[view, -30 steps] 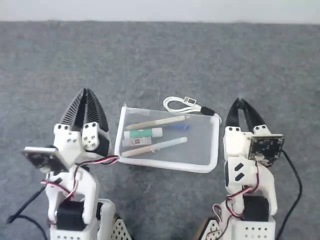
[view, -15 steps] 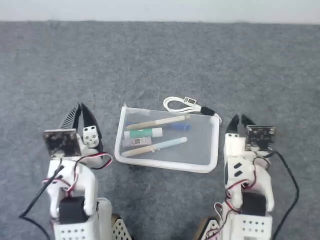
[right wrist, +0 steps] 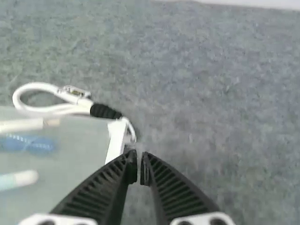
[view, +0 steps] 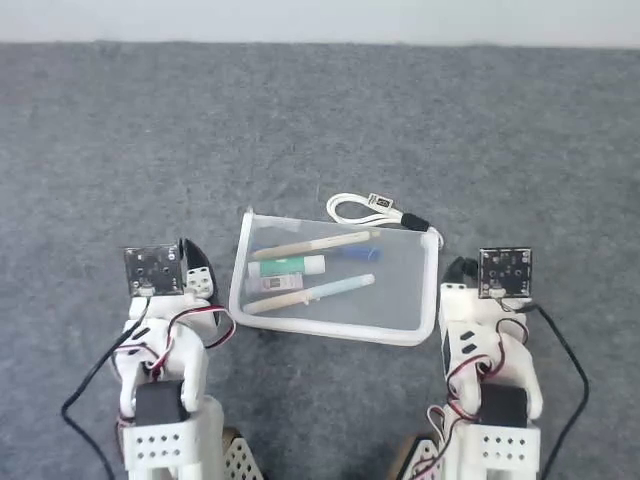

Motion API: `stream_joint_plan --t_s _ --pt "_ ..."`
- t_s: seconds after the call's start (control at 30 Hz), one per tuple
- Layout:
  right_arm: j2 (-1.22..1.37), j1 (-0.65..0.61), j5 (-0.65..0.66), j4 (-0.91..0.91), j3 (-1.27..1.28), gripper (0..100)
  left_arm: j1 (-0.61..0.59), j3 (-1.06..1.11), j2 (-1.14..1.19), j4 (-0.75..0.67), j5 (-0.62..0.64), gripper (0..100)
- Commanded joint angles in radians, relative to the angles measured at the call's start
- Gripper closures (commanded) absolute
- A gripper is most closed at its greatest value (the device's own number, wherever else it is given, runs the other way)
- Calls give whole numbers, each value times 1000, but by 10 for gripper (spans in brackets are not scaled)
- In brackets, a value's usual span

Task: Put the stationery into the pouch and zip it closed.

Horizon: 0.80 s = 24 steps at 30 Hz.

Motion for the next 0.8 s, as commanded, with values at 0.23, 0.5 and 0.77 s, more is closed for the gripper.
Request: stream_joint_plan --t_s 0.23,0.5,0.77 --pt "-18 4 8 166 21 990 2 -13 -20 172 -11 988" --pt "-16 5 14 387 21 989 -2 -13 -20 381 -11 988" --pt "-18 5 12 452 21 989 -3 -13 -20 463 -6 988"
